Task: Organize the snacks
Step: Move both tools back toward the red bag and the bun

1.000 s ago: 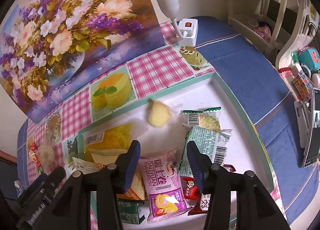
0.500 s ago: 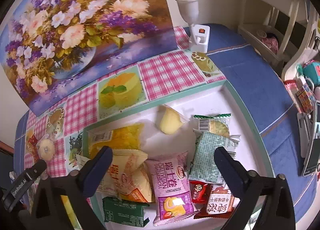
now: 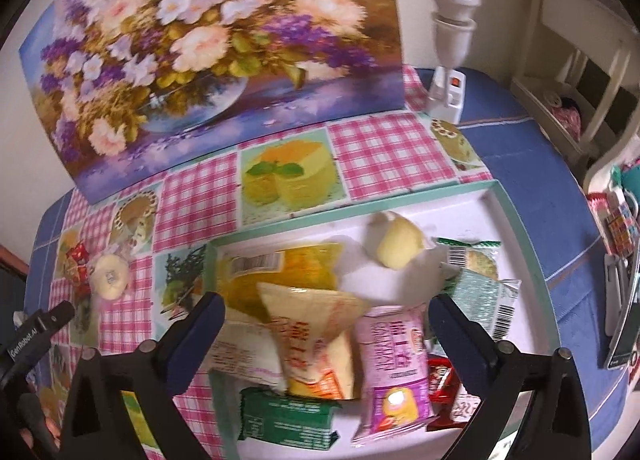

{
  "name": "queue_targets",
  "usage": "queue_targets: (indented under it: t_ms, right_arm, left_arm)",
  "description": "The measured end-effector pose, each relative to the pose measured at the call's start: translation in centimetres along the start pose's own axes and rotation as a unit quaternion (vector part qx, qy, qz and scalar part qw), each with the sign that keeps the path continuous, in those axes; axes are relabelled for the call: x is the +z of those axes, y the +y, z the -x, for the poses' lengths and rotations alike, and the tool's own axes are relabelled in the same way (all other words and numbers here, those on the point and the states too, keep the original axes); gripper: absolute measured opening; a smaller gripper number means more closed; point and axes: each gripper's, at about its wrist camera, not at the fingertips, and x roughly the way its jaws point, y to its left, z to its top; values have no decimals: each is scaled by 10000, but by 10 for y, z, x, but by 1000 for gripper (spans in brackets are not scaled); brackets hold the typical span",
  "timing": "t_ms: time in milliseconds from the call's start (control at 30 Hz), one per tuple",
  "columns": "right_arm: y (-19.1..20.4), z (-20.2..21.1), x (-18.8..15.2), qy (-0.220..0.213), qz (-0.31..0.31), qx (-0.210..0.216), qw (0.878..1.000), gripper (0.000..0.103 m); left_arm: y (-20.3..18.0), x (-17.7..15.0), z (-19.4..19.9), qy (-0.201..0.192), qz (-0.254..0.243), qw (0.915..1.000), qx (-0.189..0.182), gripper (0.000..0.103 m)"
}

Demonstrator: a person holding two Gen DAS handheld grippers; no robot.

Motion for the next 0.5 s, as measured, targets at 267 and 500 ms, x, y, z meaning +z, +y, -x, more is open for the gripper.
queue_targets:
  t_ms: [267, 500]
  right_arm:
    - [46, -2, -6, 56, 355, 224, 9991, 103]
    - [80, -5, -15, 122, 621, 391, 9972, 103]
  left_arm:
    - [47, 7, 0, -76, 335, 9989, 315, 92]
    - [80, 9, -1, -58, 660, 9969, 426, 92]
